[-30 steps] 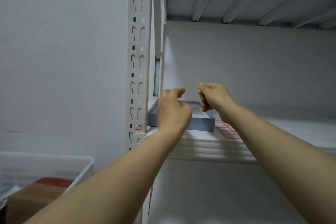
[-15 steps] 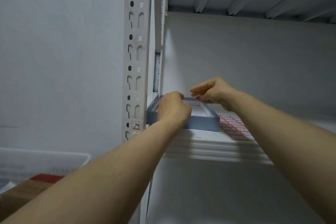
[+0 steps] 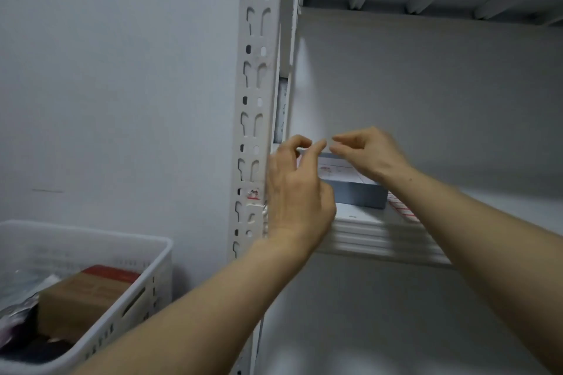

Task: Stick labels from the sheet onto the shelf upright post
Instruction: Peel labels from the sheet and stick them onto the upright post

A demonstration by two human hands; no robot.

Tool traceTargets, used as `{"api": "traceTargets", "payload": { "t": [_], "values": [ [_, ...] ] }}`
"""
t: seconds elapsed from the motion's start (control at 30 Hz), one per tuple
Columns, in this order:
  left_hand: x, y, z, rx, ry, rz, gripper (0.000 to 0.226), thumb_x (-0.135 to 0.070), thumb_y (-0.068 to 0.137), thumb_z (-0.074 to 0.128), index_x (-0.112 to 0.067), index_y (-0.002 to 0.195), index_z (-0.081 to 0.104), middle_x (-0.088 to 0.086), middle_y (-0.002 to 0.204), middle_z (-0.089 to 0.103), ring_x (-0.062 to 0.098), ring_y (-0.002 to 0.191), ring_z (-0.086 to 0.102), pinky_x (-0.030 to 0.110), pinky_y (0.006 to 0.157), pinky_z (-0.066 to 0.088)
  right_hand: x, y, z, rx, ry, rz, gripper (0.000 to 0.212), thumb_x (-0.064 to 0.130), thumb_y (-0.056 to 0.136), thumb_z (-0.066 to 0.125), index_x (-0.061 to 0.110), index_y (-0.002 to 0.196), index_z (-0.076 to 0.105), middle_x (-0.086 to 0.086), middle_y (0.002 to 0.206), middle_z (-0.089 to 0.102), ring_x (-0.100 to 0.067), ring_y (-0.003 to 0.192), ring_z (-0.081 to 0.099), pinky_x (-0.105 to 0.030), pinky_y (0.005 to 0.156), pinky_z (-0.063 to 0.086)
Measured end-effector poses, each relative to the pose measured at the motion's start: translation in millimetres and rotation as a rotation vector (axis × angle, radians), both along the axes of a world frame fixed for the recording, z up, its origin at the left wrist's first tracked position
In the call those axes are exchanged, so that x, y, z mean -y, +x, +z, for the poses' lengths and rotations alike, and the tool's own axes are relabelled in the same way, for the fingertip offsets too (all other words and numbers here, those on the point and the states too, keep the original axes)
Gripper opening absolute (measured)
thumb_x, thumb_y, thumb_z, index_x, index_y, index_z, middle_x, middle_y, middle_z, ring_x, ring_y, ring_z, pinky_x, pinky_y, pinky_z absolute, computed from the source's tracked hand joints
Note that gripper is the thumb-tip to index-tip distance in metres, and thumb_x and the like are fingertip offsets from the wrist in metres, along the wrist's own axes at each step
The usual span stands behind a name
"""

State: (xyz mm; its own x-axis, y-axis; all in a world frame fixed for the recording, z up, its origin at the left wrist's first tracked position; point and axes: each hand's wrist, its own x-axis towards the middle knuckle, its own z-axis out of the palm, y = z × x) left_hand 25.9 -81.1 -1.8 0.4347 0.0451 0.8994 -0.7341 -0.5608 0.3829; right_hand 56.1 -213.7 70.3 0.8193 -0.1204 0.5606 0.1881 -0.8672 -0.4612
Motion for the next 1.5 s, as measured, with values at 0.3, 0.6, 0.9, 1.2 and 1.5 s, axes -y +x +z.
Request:
{"api": "traceTargets", "payload": {
  "t": [0.3, 0.6, 0.9, 1.2, 1.5],
  "values": [
    [-66.6, -4.6, -55.6, -0.420, -0.534, -0.017, 0.078, -0.024, 0.086, 0.061, -0.022, 0.149, 0.016, 0.002, 0.149, 0.022, 0.016, 0.135, 0.023, 0.042, 0.116, 0.022, -86.7, -18.8, -44.2, -0.058, 0.716, 0.531, 0.022, 0.023, 0.099, 0.043, 0.013, 0.091, 0.060, -0.001, 0.084, 0.061, -0.013, 0.077, 0.057, -0.028, 0.081, 0.049],
    [-85.5, -1.6, -48.7, -0.649, -0.701, -0.516, 0.027, -0.019, 0.090, 0.061, -0.023, 0.117, 0.064, -0.006, 0.101, 0.071, -0.002, 0.086, 0.065, 0.010, 0.073, 0.048, -118.2, -12.7, -47.5, -0.109, 0.823, 0.564, 0.046, 0.041, 0.101, 0.029, 0.017, 0.092, 0.067, -0.008, 0.100, 0.071, -0.027, 0.098, 0.066, -0.042, 0.091, 0.052],
    [-78.1, 0.2, -52.8, -0.594, -0.830, -0.606, 0.020, -0.015, 0.089, 0.062, -0.023, 0.105, 0.070, -0.006, 0.094, 0.075, -0.001, 0.079, 0.068, 0.010, 0.063, 0.049, -117.1, -11.9, -54.6, -0.084, 0.837, 0.627, 0.042, 0.042, 0.100, 0.033, 0.018, 0.099, 0.067, -0.006, 0.101, 0.071, -0.025, 0.095, 0.067, -0.047, 0.092, 0.052],
    [-74.2, 0.6, -52.2, -0.575, -0.939, -0.607, 0.022, -0.012, 0.086, 0.065, -0.019, 0.106, 0.071, -0.007, 0.091, 0.074, -0.006, 0.069, 0.065, 0.007, 0.058, 0.048, -117.4, -13.9, -55.9, -0.074, 0.823, 0.635, 0.040, 0.046, 0.097, 0.039, 0.018, 0.099, 0.068, -0.012, 0.107, 0.070, -0.029, 0.097, 0.066, -0.053, 0.092, 0.050],
    [-75.5, -0.2, -52.0, -0.592, -0.964, -0.649, 0.023, -0.011, 0.086, 0.065, -0.017, 0.108, 0.071, -0.002, 0.093, 0.075, -0.001, 0.072, 0.067, 0.010, 0.058, 0.049, -116.2, -15.2, -55.4, -0.081, 0.816, 0.633, 0.042, 0.045, 0.096, 0.040, 0.013, 0.103, 0.067, -0.012, 0.106, 0.070, -0.030, 0.094, 0.066, -0.051, 0.091, 0.051]
  ]
}}
